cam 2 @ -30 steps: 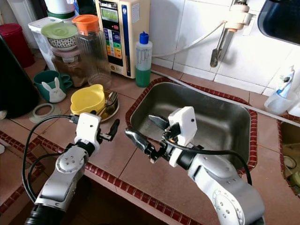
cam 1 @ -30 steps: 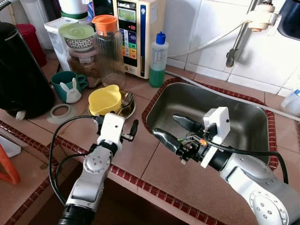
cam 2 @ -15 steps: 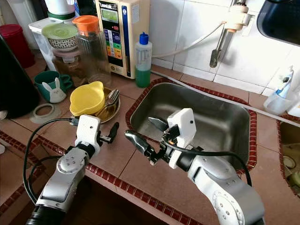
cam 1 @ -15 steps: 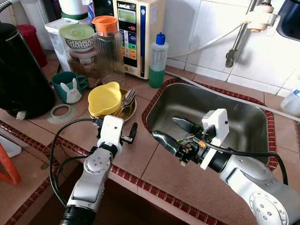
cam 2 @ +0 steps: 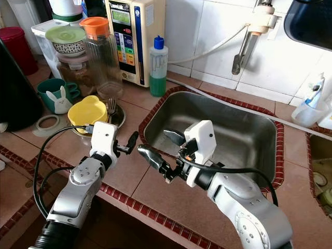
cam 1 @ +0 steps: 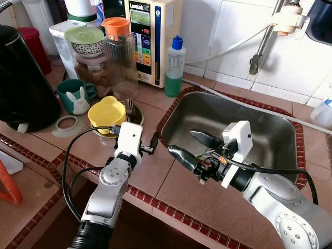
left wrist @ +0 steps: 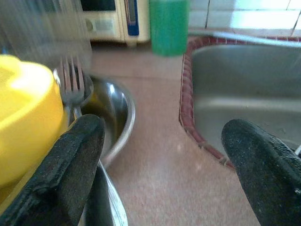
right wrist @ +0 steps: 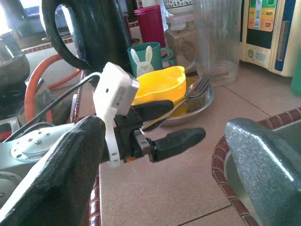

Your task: Kitchen organization

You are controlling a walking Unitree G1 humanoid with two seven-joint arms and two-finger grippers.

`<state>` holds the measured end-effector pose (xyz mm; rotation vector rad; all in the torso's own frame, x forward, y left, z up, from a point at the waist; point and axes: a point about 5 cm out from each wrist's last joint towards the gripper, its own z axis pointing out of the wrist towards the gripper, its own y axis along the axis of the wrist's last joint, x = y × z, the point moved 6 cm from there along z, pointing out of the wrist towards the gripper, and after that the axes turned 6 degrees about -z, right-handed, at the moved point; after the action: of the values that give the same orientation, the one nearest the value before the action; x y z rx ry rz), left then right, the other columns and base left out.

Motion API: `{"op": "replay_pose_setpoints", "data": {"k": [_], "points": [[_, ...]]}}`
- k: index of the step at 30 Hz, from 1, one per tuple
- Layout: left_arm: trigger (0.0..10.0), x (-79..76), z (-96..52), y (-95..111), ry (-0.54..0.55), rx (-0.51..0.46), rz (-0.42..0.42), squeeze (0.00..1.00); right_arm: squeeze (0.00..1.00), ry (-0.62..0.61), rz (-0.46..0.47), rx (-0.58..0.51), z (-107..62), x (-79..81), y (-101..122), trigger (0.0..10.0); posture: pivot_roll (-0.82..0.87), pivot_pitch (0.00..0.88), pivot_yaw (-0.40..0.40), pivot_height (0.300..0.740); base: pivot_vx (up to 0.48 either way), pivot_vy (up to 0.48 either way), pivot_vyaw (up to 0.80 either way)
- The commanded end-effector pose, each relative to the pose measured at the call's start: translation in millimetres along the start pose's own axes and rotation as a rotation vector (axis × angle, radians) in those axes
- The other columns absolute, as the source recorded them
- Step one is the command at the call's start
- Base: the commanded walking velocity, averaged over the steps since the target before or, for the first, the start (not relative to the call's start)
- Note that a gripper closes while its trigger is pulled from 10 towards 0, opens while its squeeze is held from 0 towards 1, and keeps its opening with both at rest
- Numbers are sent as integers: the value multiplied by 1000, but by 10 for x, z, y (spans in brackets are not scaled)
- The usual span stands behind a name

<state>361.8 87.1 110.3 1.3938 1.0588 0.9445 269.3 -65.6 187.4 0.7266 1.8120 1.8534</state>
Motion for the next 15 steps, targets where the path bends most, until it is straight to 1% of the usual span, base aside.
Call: {"op": "replay_pose_setpoints", "data": {"k": [1,2,4,6,7,8,10,11,12,13,14,15], "points": [[10000,-46,-26,100,-21,-39,56,0,0,-9,-30,-8,6,-7,46,10000,74,30,-1,740,0,0,0],[10000,-46,-26,100,-21,-39,56,0,0,-9,-30,-8,6,-7,46,10000,74,30,-1,740,0,0,0],[10000,-34,-66,59,-24,-39,90,0,0,-8,-30,-9,10,-5,45,10000,74,30,0,740,0,0,0],[10000,-30,-97,62,-30,-52,144,0,0,-9,-29,-9,12,-5,42,10000,73,30,0,740,0,0,0],[10000,-59,-114,88,-54,-68,192,0,0,-9,-30,-8,13,-5,40,10000,76,31,0,740,0,0,0],[10000,-76,-120,88,-65,-67,213,0,0,-9,-30,-8,13,-6,38,10000,78,31,-1,740,0,0,0],[10000,-72,-121,65,-63,-51,212,0,0,-9,-29,-7,13,-7,36,10000,78,31,-1,740,0,0,0],[10000,-72,-126,12,-71,-21,211,0,0,-8,-30,-7,16,-7,34,10000,81,29,0,740,0,0,0],[10000,-72,-126,12,-71,-21,211,0,0,-8,-30,-7,16,-7,34,10000,81,29,0,740,0,0,0],[10000,-58,-132,-20,-68,-6,227,0,0,-7,-30,-7,18,-6,33,10000,81,28,0,740,0,0,0],[10000,-11,-144,-64,-53,9,266,0,0,-4,-31,-8,22,-3,35,10000,82,27,0,740,0,0,0],[10000,-11,-144,-64,-53,9,266,0,0,-4,-31,-8,22,-3,35,10000,82,27,0,740,0,0,0]]}}
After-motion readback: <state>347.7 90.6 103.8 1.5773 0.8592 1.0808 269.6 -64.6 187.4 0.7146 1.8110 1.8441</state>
